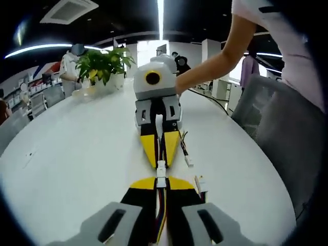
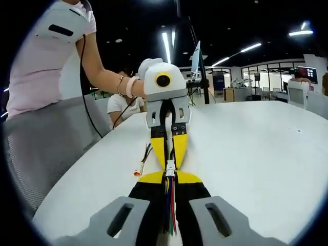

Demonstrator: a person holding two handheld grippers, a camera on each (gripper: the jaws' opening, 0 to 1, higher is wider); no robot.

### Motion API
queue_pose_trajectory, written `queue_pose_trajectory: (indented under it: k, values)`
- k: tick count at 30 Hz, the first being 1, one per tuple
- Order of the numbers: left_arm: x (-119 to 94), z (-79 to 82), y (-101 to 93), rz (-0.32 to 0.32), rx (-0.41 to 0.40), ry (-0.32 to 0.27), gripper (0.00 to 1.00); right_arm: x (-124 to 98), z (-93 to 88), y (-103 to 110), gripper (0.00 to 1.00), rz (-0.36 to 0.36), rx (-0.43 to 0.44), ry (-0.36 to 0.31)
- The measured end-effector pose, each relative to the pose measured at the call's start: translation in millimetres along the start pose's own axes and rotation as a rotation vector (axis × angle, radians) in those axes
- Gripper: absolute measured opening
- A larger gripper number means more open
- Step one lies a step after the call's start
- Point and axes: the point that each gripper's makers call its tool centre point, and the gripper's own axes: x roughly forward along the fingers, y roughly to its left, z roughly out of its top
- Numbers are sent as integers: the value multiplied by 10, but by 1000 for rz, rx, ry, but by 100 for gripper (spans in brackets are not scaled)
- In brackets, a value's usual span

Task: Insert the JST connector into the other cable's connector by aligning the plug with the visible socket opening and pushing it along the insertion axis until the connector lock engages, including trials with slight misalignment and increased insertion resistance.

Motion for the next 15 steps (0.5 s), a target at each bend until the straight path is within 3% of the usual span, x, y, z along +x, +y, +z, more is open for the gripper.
queue_pose_trajectory:
  k: [15]
  values:
    - [-23,-76,52,6,22,28,0,5,-53,-29,4,-10,0,36]
